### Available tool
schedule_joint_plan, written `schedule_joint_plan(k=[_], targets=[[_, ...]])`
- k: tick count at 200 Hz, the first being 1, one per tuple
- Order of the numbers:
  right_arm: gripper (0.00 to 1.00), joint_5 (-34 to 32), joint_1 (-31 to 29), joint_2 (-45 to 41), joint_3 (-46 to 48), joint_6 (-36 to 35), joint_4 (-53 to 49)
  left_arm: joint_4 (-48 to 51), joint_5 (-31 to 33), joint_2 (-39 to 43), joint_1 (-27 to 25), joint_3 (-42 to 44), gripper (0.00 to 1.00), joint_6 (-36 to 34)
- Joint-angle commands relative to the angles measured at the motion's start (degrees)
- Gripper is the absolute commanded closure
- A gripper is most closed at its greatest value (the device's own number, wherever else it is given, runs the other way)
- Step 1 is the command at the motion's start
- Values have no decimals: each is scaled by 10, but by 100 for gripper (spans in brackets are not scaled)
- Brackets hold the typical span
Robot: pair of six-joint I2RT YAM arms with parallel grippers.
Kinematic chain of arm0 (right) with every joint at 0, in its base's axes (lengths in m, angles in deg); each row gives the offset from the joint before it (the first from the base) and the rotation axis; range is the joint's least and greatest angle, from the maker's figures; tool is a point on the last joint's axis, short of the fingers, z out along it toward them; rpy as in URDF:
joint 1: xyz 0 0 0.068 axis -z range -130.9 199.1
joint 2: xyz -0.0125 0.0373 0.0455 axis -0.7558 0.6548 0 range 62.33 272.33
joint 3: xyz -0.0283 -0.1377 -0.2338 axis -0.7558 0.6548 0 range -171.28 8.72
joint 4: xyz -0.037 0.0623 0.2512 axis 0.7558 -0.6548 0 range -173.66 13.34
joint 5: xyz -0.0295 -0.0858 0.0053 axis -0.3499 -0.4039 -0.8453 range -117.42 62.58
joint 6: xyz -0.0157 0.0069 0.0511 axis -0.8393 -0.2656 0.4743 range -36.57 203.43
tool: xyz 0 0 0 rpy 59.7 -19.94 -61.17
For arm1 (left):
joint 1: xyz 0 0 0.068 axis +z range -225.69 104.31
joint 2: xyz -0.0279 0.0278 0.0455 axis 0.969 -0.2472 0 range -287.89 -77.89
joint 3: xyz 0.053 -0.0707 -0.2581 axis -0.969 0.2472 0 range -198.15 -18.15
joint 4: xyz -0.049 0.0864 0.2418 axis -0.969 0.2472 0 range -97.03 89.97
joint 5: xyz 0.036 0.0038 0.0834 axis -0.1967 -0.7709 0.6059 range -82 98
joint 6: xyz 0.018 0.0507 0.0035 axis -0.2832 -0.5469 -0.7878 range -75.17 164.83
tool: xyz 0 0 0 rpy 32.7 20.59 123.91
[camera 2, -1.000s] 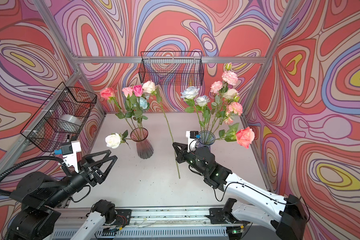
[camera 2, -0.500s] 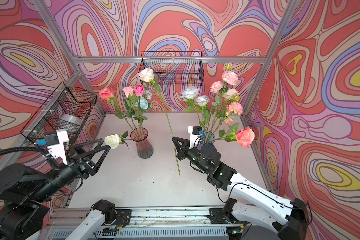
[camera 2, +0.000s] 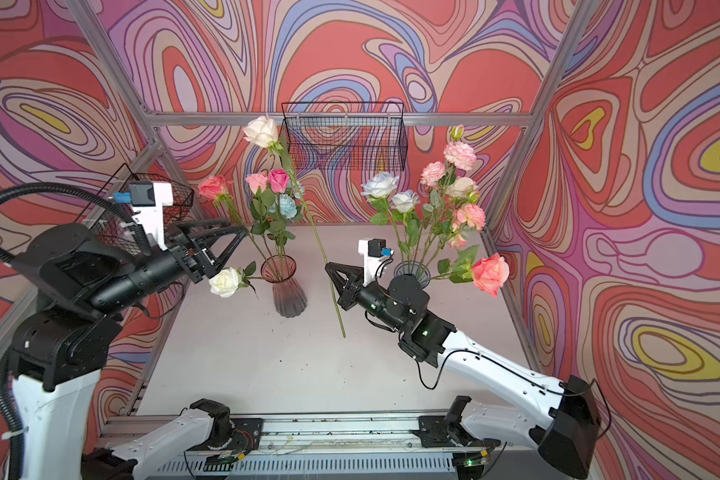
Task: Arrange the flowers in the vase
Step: 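Close the left gripper on the pale rose stem above the right gripper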
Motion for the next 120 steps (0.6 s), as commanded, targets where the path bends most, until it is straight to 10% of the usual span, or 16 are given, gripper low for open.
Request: schedule_joint_plan(k=[1,120], targets=[[100,30,2,8,-25,2,43,-16,-24,-30,1,3,30,-11],[100,135,-7,104,-88,23,85,-76,-61,-105,0,18,39,25]])
